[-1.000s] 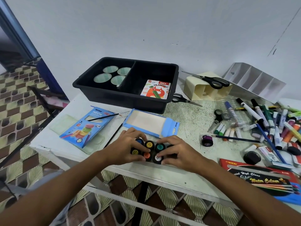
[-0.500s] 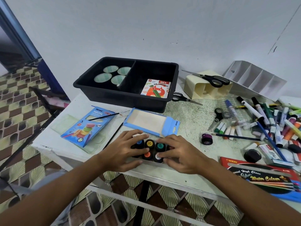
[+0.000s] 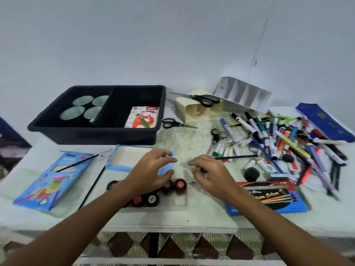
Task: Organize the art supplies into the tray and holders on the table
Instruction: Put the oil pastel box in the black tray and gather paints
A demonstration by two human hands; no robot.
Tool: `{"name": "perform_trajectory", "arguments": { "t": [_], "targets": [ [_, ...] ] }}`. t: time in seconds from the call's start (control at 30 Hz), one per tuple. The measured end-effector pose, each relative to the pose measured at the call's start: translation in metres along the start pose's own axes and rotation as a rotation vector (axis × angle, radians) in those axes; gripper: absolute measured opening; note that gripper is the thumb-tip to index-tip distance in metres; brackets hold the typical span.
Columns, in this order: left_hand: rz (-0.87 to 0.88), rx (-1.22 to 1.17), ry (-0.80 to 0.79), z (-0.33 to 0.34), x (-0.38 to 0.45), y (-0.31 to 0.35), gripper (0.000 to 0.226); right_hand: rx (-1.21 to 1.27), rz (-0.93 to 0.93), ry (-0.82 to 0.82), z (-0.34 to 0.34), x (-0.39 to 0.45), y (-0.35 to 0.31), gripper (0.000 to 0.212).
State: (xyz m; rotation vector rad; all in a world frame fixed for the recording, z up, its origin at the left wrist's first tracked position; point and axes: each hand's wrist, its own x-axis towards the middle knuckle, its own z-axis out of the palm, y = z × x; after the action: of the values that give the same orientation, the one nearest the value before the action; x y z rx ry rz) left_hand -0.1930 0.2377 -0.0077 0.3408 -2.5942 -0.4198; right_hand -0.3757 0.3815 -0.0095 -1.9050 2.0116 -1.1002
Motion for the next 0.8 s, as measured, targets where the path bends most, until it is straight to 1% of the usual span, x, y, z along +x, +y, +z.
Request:
{"name": "perform_trajectory", "arguments": {
  "t": [0.1,0.2,0.23,0.3,0.37,0.47,0.53,0.63,0.7,0.77,0.8],
  "targets": [
    [-0.129,-0.109,-0.123,0.024,0.036,0.017,0.039,-0.124,0.181,0.076,-0.037,-0.015,0.023,0.021],
    [-0.355,-0.129,-0.261,0.046,0.064,0.032,0.066,-0.244,0.436,0.038,-0.066,-0.029,0.046,0.034],
    [-0.404,-0.150,-0.291,0.053,0.071,0.034,0.072,-0.285,0.510,0.023,-0.073,-0.034,0.052,0.037],
    [-0.450,-0.184,-0.293,0.066,0.082,0.037,0.076,-0.368,0.596,0.015,-0.083,-0.043,0.060,0.041],
    [-0.484,-0.169,-0.283,0.074,0.087,0.037,0.073,-0.441,0.645,0.002,-0.087,-0.048,0.064,0.042],
    [-0.484,-0.104,-0.283,0.079,0.090,0.036,0.056,-0.479,0.687,-0.009,-0.087,-0.050,0.068,0.039],
    [-0.488,-0.120,-0.281,0.081,0.090,0.035,0.043,-0.484,0.679,-0.011,-0.086,-0.049,0.068,0.034],
    [-0.499,-0.173,-0.267,0.079,0.089,0.031,0.037,-0.509,0.631,-0.004,-0.085,-0.045,0.066,0.026],
    [-0.510,-0.207,-0.220,0.074,0.085,0.027,0.035,-0.405,0.558,0.048,-0.084,-0.042,0.065,0.024],
    [-0.535,-0.281,-0.147,0.066,0.081,0.022,0.031,-0.124,0.508,0.137,-0.082,-0.037,0.061,0.015],
    [-0.562,-0.365,-0.115,0.060,0.078,0.019,0.029,0.057,0.524,0.169,-0.081,-0.033,0.058,0.013]
  ]
}}
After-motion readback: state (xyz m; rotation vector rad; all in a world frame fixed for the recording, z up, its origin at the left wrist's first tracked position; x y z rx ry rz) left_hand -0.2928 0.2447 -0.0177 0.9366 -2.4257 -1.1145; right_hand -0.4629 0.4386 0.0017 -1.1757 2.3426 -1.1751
